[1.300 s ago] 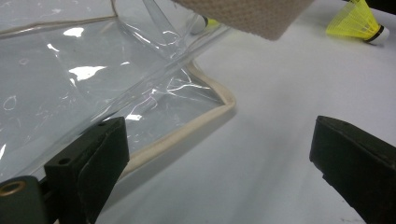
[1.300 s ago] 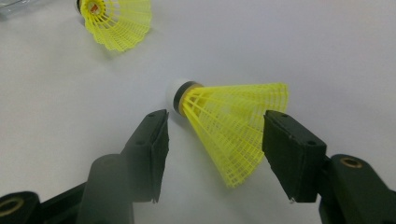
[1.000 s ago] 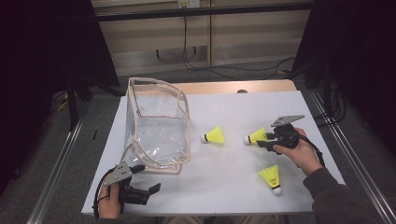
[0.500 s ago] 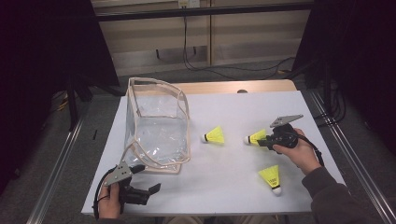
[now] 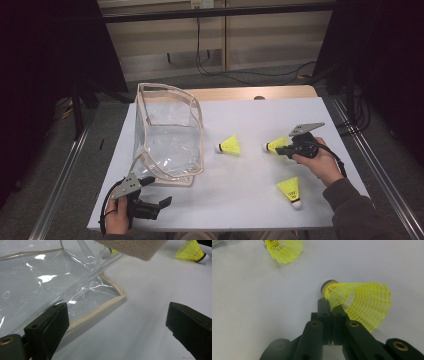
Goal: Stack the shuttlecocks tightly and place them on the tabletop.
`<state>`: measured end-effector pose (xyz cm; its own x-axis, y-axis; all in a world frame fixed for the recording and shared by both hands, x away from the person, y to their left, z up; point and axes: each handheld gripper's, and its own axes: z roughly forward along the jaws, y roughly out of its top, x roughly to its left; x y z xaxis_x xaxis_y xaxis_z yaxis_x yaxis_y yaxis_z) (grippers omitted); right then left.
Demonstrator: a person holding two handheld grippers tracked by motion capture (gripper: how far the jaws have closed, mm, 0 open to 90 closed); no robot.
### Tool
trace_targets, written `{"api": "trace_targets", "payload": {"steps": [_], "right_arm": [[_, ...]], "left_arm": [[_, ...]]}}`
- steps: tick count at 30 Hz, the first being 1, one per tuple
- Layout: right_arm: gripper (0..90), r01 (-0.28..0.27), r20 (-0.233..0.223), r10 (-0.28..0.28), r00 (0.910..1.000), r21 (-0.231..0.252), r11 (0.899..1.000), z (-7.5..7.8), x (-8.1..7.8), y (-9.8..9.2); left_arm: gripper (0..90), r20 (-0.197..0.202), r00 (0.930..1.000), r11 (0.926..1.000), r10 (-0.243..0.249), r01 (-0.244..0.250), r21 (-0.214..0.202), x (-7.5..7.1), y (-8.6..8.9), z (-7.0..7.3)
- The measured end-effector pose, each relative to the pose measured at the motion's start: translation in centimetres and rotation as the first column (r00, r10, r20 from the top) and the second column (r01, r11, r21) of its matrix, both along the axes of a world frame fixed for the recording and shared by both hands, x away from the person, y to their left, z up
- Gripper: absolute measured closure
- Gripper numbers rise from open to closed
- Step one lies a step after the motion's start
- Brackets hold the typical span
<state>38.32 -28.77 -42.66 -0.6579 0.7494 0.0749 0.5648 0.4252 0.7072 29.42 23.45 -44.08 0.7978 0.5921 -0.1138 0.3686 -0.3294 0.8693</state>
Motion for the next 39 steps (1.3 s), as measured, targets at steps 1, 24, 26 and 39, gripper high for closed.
{"api": "trace_targets", "payload": {"steps": [1, 24, 26, 39], "right_arm": [[88.4, 0.0, 0.0, 0.0, 1.0, 0.004, 1.0, 0.1, 0.0, 0.0], [88.3, -0.065, 0.045, 0.063, 0.997, 0.034, 0.997, 1.9, 1.0, 1.9], [88.3, -0.068, 0.046, 0.067, 0.9967, 0.033, 0.997, 2.0, 1.1, 2.1], [88.3, -0.082, 0.047, 0.081, 0.9956, 0.033, 0.996, 2.1, 1.6, 3.2]], "left_arm": [[4.5, -0.001, 1.0, 1.0, 0.001, -0.001, 0.0, 0.0, 0.0, 0.0], [4.4, -0.001, 1.0, 1.0, -0.003, 0.003, -0.007, 0.0, 0.0, 0.0], [4.4, 0.002, 1.0, 1.0, -0.002, 0.002, -0.008, 0.0, 0.1, 0.0], [4.4, 0.002, 1.0, 1.0, -0.004, 0.004, -0.005, 0.0, 0.1, 0.0]]}}
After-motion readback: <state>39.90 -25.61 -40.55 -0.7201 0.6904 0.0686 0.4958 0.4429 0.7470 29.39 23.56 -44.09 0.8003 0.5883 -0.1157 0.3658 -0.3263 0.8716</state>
